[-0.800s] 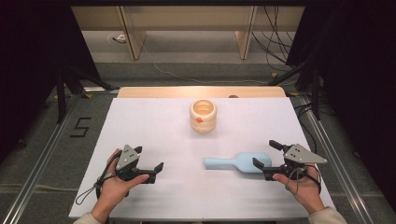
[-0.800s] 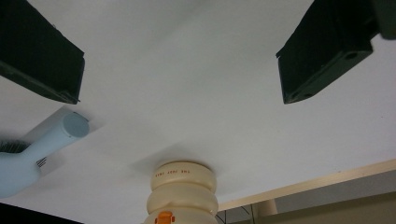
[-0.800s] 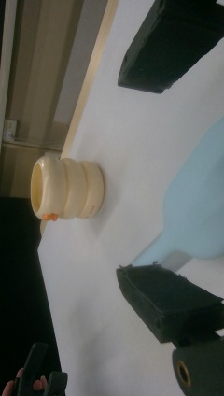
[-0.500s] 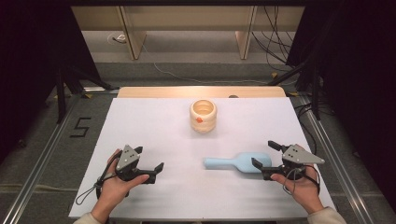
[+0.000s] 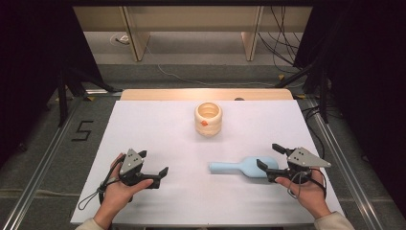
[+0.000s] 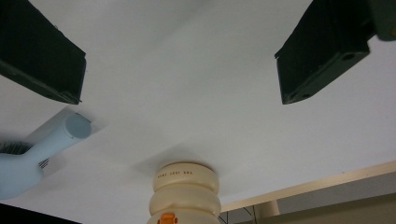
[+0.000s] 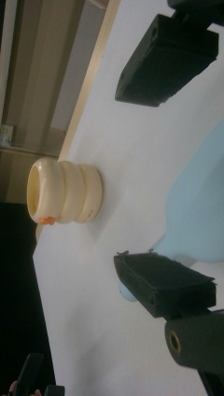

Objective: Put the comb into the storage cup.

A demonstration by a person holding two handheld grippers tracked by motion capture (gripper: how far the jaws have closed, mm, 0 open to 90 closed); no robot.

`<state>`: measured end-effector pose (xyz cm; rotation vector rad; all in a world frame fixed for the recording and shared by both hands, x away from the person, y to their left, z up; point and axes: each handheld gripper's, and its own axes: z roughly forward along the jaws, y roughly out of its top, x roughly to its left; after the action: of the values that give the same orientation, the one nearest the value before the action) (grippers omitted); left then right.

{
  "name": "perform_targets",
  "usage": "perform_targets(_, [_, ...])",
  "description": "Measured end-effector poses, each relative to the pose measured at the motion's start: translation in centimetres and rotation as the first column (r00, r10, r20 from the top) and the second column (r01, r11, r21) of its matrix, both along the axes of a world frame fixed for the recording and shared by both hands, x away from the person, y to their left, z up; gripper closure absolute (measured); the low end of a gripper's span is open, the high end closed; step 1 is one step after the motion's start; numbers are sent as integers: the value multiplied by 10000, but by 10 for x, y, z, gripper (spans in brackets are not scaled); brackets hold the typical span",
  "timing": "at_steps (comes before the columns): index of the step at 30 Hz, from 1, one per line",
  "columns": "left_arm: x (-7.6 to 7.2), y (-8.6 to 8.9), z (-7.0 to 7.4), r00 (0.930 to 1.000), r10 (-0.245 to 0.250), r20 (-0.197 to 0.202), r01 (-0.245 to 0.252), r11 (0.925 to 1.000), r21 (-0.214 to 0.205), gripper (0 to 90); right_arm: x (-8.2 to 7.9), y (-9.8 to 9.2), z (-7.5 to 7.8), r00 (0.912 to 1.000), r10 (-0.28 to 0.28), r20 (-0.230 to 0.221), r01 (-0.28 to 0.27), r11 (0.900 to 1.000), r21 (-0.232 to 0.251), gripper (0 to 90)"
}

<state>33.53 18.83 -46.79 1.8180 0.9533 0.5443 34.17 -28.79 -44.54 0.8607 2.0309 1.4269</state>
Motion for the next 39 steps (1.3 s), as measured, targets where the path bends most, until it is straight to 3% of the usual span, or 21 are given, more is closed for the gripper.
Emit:
perform_targets(6, [0, 0, 0, 10000, -17, 0, 17, 10000, 6, 11, 2, 6, 3, 10000, 31, 58, -32, 10000, 33, 267])
perform_targets(10, [1, 0, 0, 10000, -40, -19, 41, 10000, 16, 13, 6, 11, 7, 9999, -61, 86, 61, 10000, -8, 445])
perform_targets(11, [1, -1, 0, 10000, -35, -12, 35, 10000, 11, 14, 9, 15, 10, 9999, -37, -148, 34, 9998, -203, 603])
perform_targets(12, [1, -1, 0, 10000, -43, -20, 43, 10000, 9, 14, 11, 18, 12, 9995, -21, -314, 11, 9995, -330, 677])
perform_targets(13, [1, -1, 0, 10000, -33, -34, 33, 10000, -31, 14, 11, 18, 12, 9995, -21, -314, 11, 9995, -330, 677])
perform_targets(14, [1, -1, 0, 10000, -42, -39, 42, 10000, -56, 17, 15, 25, 15, 9972, 233, -717, -271, 9982, -530, 798])
perform_targets(15, [1, -1, 0, 10000, -74, -24, 74, 10000, -58, 17, 15, 25, 15, 9972, 233, -717, -271, 9982, -530, 798])
perform_targets(19, [1, -1, 0, 10000, -56, -40, 56, 10000, -66, 20, 28, 50, 21, 9873, 367, -1545, -522, 9939, -972, 900])
perform_targets(25, [1, -1, 0, 10000, -67, -54, 66, 9999, -122, 20, 49, 93, 24, 9586, 359, -2826, -859, 9823, -1666, 900])
perform_targets(32, [1, -1, 0, 9999, -90, -71, 89, 9998, -180, 23, 71, 134, 9, 9193, 592, -3891, -1508, 9662, -2092, 900])
perform_targets(33, [1, -1, 0, 9999, -93, -73, 92, 9998, -180, 24, 76, 142, 4, 9069, 530, -4181, -1624, 9594, -2306, 900])
perform_targets(34, [1, -1, -1, 9999, -99, -86, 97, 9998, -187, 24, 77, 145, 3, 9010, 497, -4309, -1653, 9578, -2350, 900])
perform_targets(35, [1, -1, -1, 9999, -99, -86, 97, 9998, -187, 24, 77, 145, 3, 9010, 497, -4309, -1653, 9578, -2350, 900])
perform_targets(37, [1, -1, -1, 9999, -98, -88, 97, 9998, -194, 25, 80, 150, 0, 8830, 447, -4673, -1856, 9476, -2601, 900])
perform_targets(39, [1, -2, -1, 9999, -108, -96, 106, 9997, -208, 25, 83, 156, -3, 8748, 307, -4835, -1925, 9378, -2888, 900])
